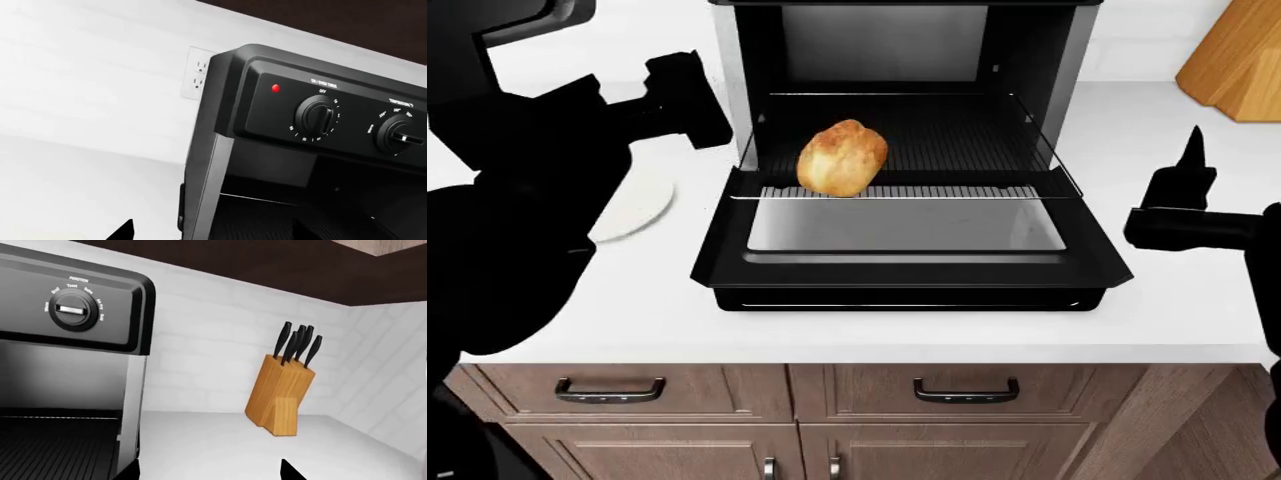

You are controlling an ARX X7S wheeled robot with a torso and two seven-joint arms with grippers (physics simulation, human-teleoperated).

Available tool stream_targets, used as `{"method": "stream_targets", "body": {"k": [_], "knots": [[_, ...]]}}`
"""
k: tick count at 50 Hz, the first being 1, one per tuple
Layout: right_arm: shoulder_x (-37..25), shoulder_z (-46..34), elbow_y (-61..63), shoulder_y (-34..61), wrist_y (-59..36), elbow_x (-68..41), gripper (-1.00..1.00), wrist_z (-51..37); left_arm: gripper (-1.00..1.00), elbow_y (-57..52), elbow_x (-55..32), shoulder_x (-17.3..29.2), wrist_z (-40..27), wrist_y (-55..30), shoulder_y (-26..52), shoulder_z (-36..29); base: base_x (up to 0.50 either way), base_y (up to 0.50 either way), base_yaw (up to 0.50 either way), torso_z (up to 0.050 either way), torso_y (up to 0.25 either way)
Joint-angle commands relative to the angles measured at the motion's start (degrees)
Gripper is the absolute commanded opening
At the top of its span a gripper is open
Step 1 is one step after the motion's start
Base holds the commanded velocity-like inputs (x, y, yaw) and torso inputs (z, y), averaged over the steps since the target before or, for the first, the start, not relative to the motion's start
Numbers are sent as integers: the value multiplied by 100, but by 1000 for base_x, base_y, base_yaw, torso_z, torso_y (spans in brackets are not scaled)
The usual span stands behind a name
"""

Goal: Place the bread on the rack of the toaster oven.

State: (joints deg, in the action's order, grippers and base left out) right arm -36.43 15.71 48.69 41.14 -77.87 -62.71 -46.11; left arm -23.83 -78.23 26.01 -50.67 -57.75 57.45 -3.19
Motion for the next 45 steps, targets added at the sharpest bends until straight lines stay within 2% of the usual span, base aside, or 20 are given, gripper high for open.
{"method": "stream_targets", "body": {"k": [1,17,45], "knots": [[2,-123,83,424,-256,-389,100,-272,100,-101,563,109,238,329,-238,29,0,0,0,0,0],[-26,-296,46,863,-361,-736,100,-558,100,-226,797,148,165,519,-255,77,0,0,0,0,0],[-74,-449,-55,1693,-528,-1840,100,-1405,100,-319,254,265,-250,445,11,391,0,0,0,0,0]]}}
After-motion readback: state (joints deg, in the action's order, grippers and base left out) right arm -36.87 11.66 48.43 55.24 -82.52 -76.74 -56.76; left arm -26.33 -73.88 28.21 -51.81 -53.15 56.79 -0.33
